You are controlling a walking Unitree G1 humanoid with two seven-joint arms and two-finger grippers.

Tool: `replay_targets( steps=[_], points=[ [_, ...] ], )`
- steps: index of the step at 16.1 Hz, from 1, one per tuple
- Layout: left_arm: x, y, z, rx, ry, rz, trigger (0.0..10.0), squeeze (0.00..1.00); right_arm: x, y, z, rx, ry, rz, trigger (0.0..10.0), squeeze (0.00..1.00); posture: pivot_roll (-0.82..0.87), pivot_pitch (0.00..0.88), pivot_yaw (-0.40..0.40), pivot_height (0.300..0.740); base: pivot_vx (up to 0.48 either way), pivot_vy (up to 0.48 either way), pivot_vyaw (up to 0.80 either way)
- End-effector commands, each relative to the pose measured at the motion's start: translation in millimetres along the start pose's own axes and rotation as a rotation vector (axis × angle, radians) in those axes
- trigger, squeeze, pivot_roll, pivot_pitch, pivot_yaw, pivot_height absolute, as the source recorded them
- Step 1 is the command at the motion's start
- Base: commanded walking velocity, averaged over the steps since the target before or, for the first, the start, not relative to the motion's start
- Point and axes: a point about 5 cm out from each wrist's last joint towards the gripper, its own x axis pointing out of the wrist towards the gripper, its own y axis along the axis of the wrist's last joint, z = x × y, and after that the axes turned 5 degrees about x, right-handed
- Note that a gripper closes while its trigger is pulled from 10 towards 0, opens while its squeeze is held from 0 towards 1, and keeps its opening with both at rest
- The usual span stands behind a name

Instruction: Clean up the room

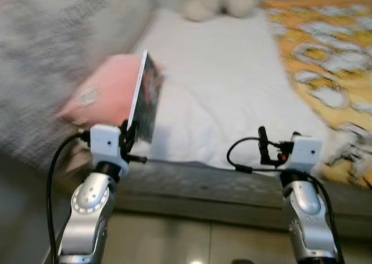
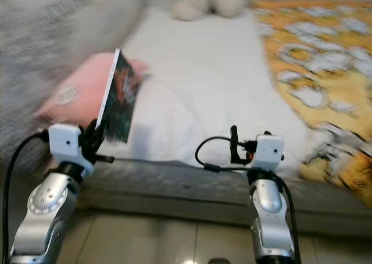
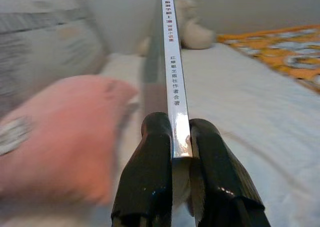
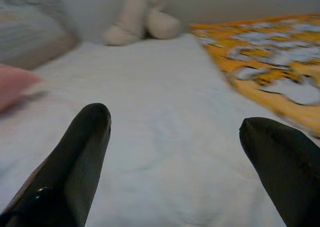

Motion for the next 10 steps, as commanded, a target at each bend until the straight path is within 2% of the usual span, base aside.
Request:
replay_targets(
  steps=[1,4,10],
  points=[
    [0.4,2.8,-4.3,0.005,0.002,0.023,10.0,0.00,3.0,0.9,-6.5,-0.007,0.021,0.006,10.0,0.00,-0.13,0.000,0.120,0.740,0.480,0.000,0.00],
    [1.6,2.6,-3.8,-0.004,0.003,0.020,10.0,0.00,3.0,-1.1,-9.1,-0.012,0.038,-0.005,10.0,0.00,-0.13,0.000,0.122,0.740,0.480,0.000,-0.66],
    [2.3,2.1,-6.5,-0.008,0.008,0.018,10.0,0.00,3.1,-4.3,-17.3,-0.019,0.092,-0.016,10.0,0.00,-0.12,0.000,0.115,0.740,0.480,0.000,0.00]
  ],
)
